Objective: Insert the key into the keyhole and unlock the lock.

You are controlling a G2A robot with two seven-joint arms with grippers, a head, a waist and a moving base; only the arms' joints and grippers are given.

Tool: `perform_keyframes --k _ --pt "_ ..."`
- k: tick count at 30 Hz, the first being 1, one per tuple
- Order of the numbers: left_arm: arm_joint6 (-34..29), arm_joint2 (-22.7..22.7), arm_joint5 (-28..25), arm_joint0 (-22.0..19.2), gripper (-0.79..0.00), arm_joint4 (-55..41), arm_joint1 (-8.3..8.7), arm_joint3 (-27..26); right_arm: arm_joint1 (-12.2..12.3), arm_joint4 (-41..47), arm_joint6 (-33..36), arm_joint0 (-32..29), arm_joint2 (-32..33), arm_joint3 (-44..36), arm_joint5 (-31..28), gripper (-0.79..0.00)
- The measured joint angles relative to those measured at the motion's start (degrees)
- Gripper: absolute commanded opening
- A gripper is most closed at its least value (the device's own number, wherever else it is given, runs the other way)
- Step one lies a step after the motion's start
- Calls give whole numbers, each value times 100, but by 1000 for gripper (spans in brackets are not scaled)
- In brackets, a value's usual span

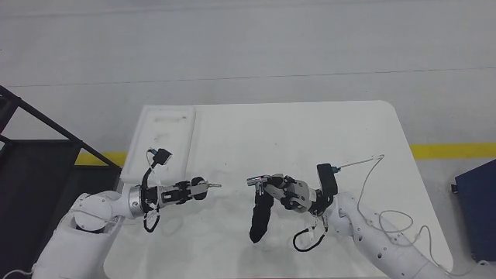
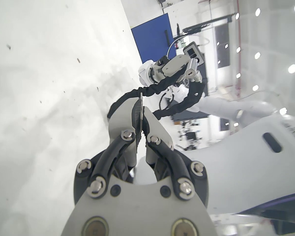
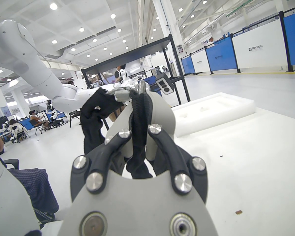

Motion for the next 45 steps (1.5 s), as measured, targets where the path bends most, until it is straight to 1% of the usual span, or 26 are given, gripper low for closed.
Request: perform_keyframes --k 1,4,10,12,28,30,31,35,37,40,43,45 --pt "250 6 -250 136 -785 163 -15 -168 0 0 0 0 0 0 0 -785" --pt "666 5 -667 446 -785 309 -36 -462 0 0 0 0 0 0 0 -785" --pt "1029 -48 -1117 827 -785 227 -50 -767 0 0 0 0 0 0 0 -785" --pt "1099 -48 -1089 904 -785 166 -52 -775 0 0 0 0 0 0 0 -785" --pt "1102 -34 -1056 920 -785 146 -53 -773 0 0 0 0 0 0 0 -785" --pt "1215 7 -1091 926 -785 169 -70 -749 0 0 0 0 0 0 0 -785" --pt "1326 52 -1194 927 -785 218 -87 -702 0 0 0 0 0 0 0 -785" --pt "2001 341 -2120 871 -785 279 -198 -267 0 0 0 0 0 0 0 -785" --pt "2334 425 -2421 806 -785 287 -252 -68 0 0 0 0 0 0 0 -785" --pt "2585 443 -2425 770 -785 412 -304 -78 0 0 0 0 0 0 0 -785" --pt "2670 377 -2417 800 -785 579 -332 -213 -1 3 3 -3 0 -3 3 -785" --pt "2730 303 -2417 833 -785 829 -355 -351 -17 167 68 -64 13 -72 39 -785"
